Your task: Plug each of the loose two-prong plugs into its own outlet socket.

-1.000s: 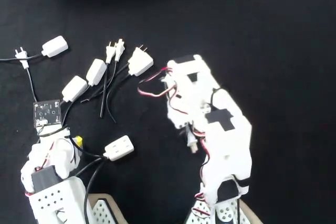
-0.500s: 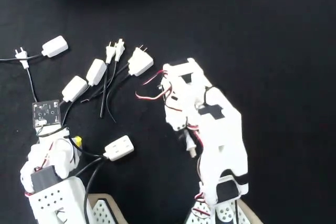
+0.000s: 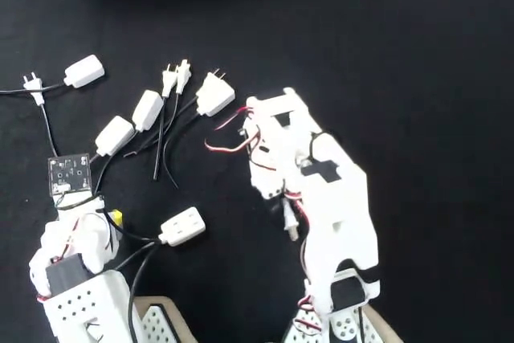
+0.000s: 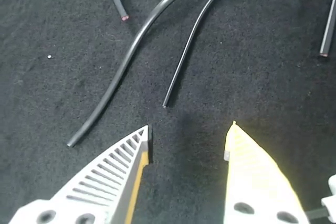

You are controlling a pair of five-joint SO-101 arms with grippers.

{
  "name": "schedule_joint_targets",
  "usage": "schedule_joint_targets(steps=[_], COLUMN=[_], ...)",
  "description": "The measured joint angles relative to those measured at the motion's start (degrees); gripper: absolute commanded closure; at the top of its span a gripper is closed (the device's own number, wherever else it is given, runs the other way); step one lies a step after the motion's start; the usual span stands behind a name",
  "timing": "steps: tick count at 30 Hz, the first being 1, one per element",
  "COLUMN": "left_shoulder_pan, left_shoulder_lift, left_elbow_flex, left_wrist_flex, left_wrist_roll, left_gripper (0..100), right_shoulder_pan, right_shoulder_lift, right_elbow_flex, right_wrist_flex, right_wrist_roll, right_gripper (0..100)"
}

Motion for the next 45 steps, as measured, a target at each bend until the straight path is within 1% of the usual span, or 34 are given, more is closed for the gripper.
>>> schedule_joint_targets(steps=[11,14,18,24,29,35,37,40,43,45], left_shoulder_pan=[0.0,0.0,0.0,0.0,0.0,0.0,0.0,0.0,0.0,0.35], left_shoulder_lift=[0.0,0.0,0.0,0.0,0.0,0.0,0.0,0.18,0.18,0.44], left_elbow_flex=[0.0,0.0,0.0,0.0,0.0,0.0,0.0,-1.67,-7.12,-11.6], left_wrist_flex=[0.0,0.0,0.0,0.0,0.0,0.0,0.0,0.0,0.0,-0.44], left_wrist_roll=[-0.09,-0.09,-0.09,-0.09,-0.09,-0.09,0.26,2.9,5.71,8.26], left_gripper=[77,77,77,77,77,77,77,77,77,77], right_shoulder_pan=[0.18,0.18,0.18,0.09,0.09,-0.09,-1.76,-6.07,-10.2,-11.6], right_shoulder_lift=[-1.41,-4.92,-15.21,-38.42,-62.33,-92.4,-102.33,-116.75,-131.43,-140.84], right_elbow_flex=[0.09,0.35,5.27,20.75,35.78,53.36,59.08,67.52,74.99,79.82], right_wrist_flex=[0.0,-0.09,-1.14,-8.62,-17.67,-28.84,-31.03,-33.93,-36.84,-38.51], right_wrist_roll=[-0.7,-0.88,-0.88,-0.7,1.58,2.2,2.2,2.11,2.11,2.2], right_gripper=[98.6,98.6,98.6,98.6,98.6,98.6,98.6,98.6,98.6,98.6])
